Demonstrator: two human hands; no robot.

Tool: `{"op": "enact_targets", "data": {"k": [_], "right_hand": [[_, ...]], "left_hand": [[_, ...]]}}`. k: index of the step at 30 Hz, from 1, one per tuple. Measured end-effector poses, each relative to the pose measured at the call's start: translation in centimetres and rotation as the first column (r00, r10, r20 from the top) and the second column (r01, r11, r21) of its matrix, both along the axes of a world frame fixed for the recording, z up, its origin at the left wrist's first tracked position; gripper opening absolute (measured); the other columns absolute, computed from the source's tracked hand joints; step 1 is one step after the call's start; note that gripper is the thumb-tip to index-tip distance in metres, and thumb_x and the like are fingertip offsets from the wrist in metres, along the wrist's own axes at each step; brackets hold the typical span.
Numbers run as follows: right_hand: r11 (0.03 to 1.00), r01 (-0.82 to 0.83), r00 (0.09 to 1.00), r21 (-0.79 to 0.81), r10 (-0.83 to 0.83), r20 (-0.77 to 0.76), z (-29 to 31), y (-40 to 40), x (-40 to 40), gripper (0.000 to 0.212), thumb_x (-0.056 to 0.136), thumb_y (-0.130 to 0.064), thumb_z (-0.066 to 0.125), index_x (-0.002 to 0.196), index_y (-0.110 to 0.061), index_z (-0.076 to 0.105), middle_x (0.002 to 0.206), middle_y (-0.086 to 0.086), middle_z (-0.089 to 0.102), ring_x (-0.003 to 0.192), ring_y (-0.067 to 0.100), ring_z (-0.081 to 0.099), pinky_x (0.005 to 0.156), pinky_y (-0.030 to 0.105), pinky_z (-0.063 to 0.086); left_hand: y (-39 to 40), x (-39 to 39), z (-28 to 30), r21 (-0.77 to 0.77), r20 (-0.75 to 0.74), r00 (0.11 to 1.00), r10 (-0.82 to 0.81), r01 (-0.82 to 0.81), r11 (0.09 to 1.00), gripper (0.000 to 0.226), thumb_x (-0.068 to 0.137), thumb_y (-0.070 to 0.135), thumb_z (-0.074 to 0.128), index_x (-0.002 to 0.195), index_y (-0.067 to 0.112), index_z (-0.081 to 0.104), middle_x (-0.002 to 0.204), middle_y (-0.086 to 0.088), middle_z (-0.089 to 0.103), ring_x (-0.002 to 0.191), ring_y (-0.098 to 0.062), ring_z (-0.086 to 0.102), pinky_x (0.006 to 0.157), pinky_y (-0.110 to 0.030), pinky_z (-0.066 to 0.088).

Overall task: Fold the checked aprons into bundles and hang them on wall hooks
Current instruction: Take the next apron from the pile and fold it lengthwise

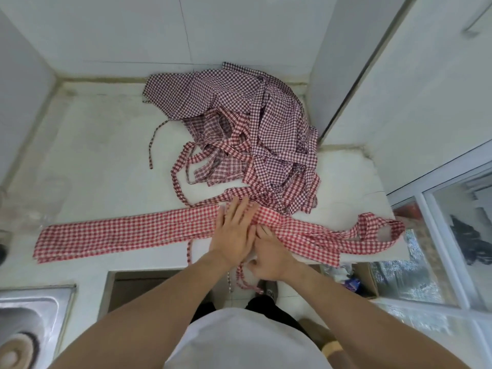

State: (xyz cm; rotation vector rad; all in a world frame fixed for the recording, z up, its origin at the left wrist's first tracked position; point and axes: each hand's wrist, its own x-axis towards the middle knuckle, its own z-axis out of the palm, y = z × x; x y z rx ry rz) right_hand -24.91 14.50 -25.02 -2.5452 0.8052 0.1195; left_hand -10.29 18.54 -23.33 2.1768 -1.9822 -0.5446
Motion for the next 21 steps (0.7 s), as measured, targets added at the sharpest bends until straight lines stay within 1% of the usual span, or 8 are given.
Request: {"op": "enact_targets", "data": {"k": [2,4,8,14,16,17,19,21], "right_hand": [[0.993,0.088,0.991,0.08,-0.095,0.099,0.3,-1.0,-2.1,0.047,0.074,-0.027,0.057,0.118,-0.01,0.06,0.119,0.003,0.049,0.112,0.02,0.044,0.102,0.039,0.042],[0.977,0.211,0.967,0.033,-0.214,0.139,0.4,-2.3,-5.0,0.037,0.077,-0.02,0.059,0.113,-0.013,0.057,0.116,0.003,0.049,0.108,0.021,0.044,0.097,0.04,0.044],[0.922,0.355,0.934,-0.152,-0.357,0.012,0.4,-5.2,-11.2,0.037,0.087,-0.044,0.064,0.111,-0.015,0.063,0.115,0.007,0.059,0.108,0.03,0.052,0.095,0.048,0.042],[0.86,0.486,0.852,-0.156,-0.506,-0.135,2.4,-9.3,-16.5,0.036,0.084,-0.046,0.072,0.105,-0.017,0.065,0.112,0.005,0.06,0.111,0.027,0.052,0.097,0.045,0.036],[0.82,0.559,0.823,-0.121,-0.567,-0.037,2.4,-9.9,-17.3,0.038,0.082,-0.039,0.077,0.105,-0.012,0.064,0.108,0.009,0.058,0.105,0.03,0.053,0.092,0.045,0.042],[0.803,0.582,0.811,-0.126,-0.584,0.028,2.2,-10.2,-17.5,0.038,0.08,-0.034,0.079,0.105,-0.01,0.063,0.107,0.011,0.056,0.103,0.032,0.052,0.09,0.046,0.043],[0.785,0.577,0.816,-0.224,-0.563,0.129,1.9,-10.8,-18.0,0.039,0.075,-0.028,0.074,0.106,-0.009,0.062,0.108,0.013,0.054,0.106,0.036,0.05,0.093,0.049,0.04],[0.807,0.534,0.846,-0.254,-0.506,0.17,2.2,-11.6,-18.1,0.049,0.066,-0.026,0.063,0.112,-0.009,0.063,0.115,0.013,0.056,0.116,0.037,0.046,0.101,0.051,0.034]], "left_hand": [[0.5,-0.2,-1.2,0.112,-0.02,0.999,-0.03,0.032,0.993,0.076,0.088,0.061,-0.022,0.156,0.029,-0.008,0.164,0.003,-0.017,0.148,-0.017,-0.026,0.121,-0.051,-0.012],[1.6,0.3,-2.3,0.147,0.045,0.993,-0.107,0.099,0.984,0.083,0.08,0.062,-0.034,0.155,0.029,-0.017,0.161,0.005,-0.027,0.145,-0.015,-0.033,0.12,-0.055,-0.013],[2.7,1.1,-2.9,0.175,0.076,0.988,-0.133,0.118,0.978,0.077,0.084,0.061,-0.03,0.154,0.03,-0.019,0.16,0.006,-0.029,0.144,-0.011,-0.035,0.119,-0.057,-0.012],[2.3,0.4,-2.8,0.204,0.077,0.99,-0.121,0.103,0.974,0.082,0.078,0.065,-0.036,0.152,0.032,-0.023,0.156,0.008,-0.036,0.142,-0.011,-0.038,0.117,-0.055,-0.018],[1.9,0.4,-2.6,0.185,0.024,0.998,-0.056,0.051,0.982,0.086,0.082,0.066,-0.03,0.157,0.033,-0.006,0.162,0.01,-0.021,0.148,-0.011,-0.026,0.117,-0.052,-0.02],[1.5,0.3,-2.4,0.15,-0.035,0.999,0.023,-0.018,0.989,0.085,0.087,0.066,-0.019,0.157,0.032,0.015,0.165,0.009,-0.001,0.152,-0.013,-0.011,0.118,-0.051,-0.017],[0.3,-0.1,-1.8,0.068,-0.165,0.963,0.215,-0.207,0.976,0.069,0.096,0.06,0.009,0.135,0.024,0.054,0.148,0.006,0.043,0.144,-0.021,0.03,0.122,-0.056,0.002],[-1.2,-0.9,-1.2,0.039,-0.17,0.926,0.338,-0.336,0.941,0.037,0.099,0.048,0.037,0.108,0.02,0.06,0.123,0.0,0.053,0.126,-0.025,0.047,0.117,-0.056,0.02]]}}
